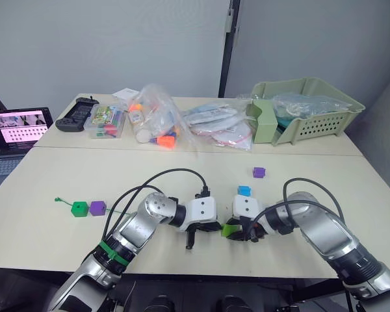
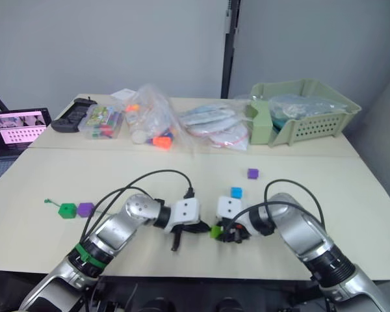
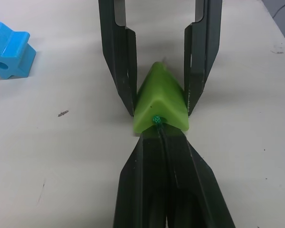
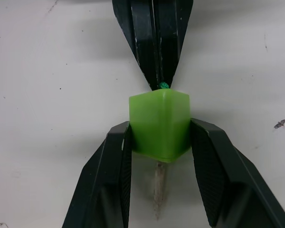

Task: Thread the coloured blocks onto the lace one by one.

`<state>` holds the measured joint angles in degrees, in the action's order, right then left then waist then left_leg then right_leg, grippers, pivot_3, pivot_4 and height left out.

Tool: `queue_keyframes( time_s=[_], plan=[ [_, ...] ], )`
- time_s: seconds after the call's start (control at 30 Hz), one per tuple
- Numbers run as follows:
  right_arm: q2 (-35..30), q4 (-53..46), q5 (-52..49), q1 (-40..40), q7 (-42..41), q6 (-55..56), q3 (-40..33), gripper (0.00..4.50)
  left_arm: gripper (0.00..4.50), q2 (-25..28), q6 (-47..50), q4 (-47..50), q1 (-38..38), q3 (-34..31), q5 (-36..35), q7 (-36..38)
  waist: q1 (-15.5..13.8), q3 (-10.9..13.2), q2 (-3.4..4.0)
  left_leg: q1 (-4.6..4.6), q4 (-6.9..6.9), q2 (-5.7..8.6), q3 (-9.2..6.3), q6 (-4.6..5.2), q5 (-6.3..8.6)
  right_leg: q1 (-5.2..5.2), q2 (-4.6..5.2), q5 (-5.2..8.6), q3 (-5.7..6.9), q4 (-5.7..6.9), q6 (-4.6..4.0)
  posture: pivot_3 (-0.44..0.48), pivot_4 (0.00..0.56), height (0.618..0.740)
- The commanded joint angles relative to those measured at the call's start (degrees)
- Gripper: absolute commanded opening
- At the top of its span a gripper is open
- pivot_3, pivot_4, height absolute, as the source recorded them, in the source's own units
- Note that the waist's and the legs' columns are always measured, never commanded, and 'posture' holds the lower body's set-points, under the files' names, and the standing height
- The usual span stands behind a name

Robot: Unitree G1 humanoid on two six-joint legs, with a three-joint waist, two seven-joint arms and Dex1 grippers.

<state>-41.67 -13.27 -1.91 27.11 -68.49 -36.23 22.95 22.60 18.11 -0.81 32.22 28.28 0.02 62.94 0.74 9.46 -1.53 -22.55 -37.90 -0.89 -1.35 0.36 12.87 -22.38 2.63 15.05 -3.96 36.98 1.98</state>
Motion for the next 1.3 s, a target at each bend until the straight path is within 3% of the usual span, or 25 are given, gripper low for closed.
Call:
queue_keyframes(
  time_s=[0.03,0.37,0.43,0.47,0.67,0.97,1.23,1.3],
  plan=[
    [0.4,-1.1,-0.4,-0.9,0.1,-0.4,1.9,1.30,0.26,-0.9,0.9,0.9,1.1,-0.3,0.0,-1.1,0.0,0.0,0.00,0.01,0.00,0.00,0.00,0.00,0.00,0.00,0.00,0.00,0.00,0.00,0.00,0.000,0.150,0.740],
    [1.7,-1.7,-1.4,-0.8,1.9,-1.8,0.6,1.30,3.48,2.8,3.8,4.5,1.3,-2.0,-1.4,1.1,0.4,0.0,0.00,-0.04,0.01,-0.06,-0.01,0.00,0.00,-0.10,-0.04,0.00,0.01,0.02,0.00,0.000,0.150,0.740],
    [2.1,-2.3,-2.1,-0.7,2.7,-2.1,-0.4,1.30,3.48,3.2,4.8,5.4,1.6,-2.1,-1.6,1.5,0.5,0.0,0.00,-0.05,0.01,-0.07,-0.02,0.00,0.00,-0.11,-0.06,0.00,0.01,0.02,-0.01,0.000,0.150,0.740],
    [2.0,-3.0,-2.8,-0.7,2.6,-2.8,-1.0,2.33,3.53,3.4,5.3,5.9,1.9,-1.7,-1.6,1.9,0.5,0.0,0.00,-0.05,0.01,-0.07,-0.02,0.00,0.00,-0.12,-0.06,0.00,0.00,0.03,-0.01,0.000,0.150,0.740],
    [0.2,-6.3,-5.3,-0.3,2.8,-5.3,-3.5,4.37,3.53,3.6,8.8,7.1,3.5,0.0,-1.0,3.3,0.2,0.0,0.00,-0.49,-0.02,-0.01,-0.01,0.00,0.00,-0.57,-0.02,-0.01,-0.02,0.10,-0.01,0.000,0.150,0.740],
    [-9.3,-14.5,-11.6,-9.5,3.2,-6.4,-15.1,4.44,3.53,0.4,15.1,7.8,6.6,5.2,0.8,1.8,-0.4,0.0,-0.01,-0.83,-0.10,0.05,-0.03,0.00,0.00,-0.78,0.02,-0.01,-0.01,0.04,0.01,0.000,0.150,0.740],
    [-9.4,-14.8,-11.8,-11.4,6.1,-5.6,-15.1,4.44,3.53,-0.7,16.4,5.5,6.7,9.4,4.2,-0.5,0.2,0.0,-0.01,-0.72,-0.10,0.01,-0.03,0.01,-0.01,-0.77,-0.06,-0.01,-0.05,0.14,0.01,0.000,0.150,0.740],
    [-9.2,-14.8,-11.8,-11.2,6.6,-5.8,-14.6,4.50,2.97,-0.7,16.2,5.0,6.6,10.2,5.2,-1.2,0.1,0.0,-0.01,-0.72,-0.11,0.03,-0.02,0.00,-0.01,-0.74,-0.04,-0.01,-0.05,0.12,0.02,0.000,0.150,0.740]
  ],
)
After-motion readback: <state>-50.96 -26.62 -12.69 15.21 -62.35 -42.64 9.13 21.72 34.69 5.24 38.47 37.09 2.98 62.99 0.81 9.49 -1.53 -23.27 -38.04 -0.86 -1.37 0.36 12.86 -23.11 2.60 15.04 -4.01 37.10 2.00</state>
